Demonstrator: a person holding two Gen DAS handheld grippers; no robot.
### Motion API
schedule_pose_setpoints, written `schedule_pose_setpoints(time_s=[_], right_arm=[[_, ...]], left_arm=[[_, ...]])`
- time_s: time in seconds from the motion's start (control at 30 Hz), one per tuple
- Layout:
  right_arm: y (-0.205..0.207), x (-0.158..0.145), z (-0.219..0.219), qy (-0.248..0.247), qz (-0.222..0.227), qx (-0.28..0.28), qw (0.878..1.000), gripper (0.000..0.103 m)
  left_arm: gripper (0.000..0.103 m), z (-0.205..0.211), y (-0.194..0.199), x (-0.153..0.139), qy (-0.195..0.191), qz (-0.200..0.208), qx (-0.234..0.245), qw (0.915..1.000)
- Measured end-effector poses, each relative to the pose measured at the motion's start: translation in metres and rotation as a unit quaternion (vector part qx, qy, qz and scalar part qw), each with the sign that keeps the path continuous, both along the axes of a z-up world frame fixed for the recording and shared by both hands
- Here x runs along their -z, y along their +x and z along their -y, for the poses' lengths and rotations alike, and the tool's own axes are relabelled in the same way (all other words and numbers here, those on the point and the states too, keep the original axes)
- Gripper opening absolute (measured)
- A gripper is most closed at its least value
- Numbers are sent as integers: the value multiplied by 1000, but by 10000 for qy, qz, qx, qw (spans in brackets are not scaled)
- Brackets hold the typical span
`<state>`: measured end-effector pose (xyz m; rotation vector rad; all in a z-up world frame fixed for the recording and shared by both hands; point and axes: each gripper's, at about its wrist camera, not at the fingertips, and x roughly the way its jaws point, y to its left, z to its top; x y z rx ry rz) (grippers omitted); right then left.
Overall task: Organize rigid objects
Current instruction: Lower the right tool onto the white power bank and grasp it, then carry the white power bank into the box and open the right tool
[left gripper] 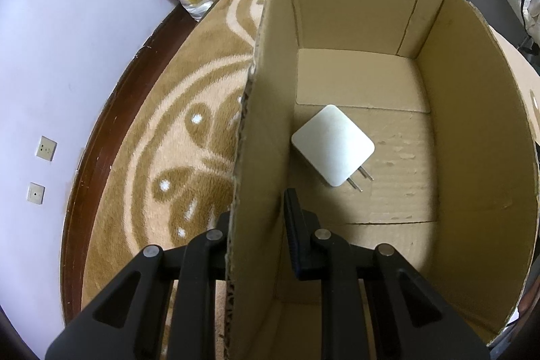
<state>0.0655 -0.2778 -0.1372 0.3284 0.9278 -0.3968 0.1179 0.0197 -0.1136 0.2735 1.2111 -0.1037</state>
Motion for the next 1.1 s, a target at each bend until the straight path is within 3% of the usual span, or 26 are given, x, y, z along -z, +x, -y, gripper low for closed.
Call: schedule_pose_setpoints(time_s=[0.1, 0.43, 0.73, 1.1], right_arm=[[-4, -1, 1, 117, 100, 2, 9999, 70], [-12, -4, -2, -67, 163, -10, 9998, 60], [-31, -27, -1, -174, 499, 194, 9984, 56], [-33, -60, -20, -341, 876, -30, 9956, 55]], left_arm=[[19, 0, 1, -1, 12, 13, -2, 10000], [19, 1, 1, 0, 49, 12, -15, 10000], [20, -1, 3, 0, 37, -7, -24, 10000], [20, -1, 4, 0, 51, -15, -16, 10000]])
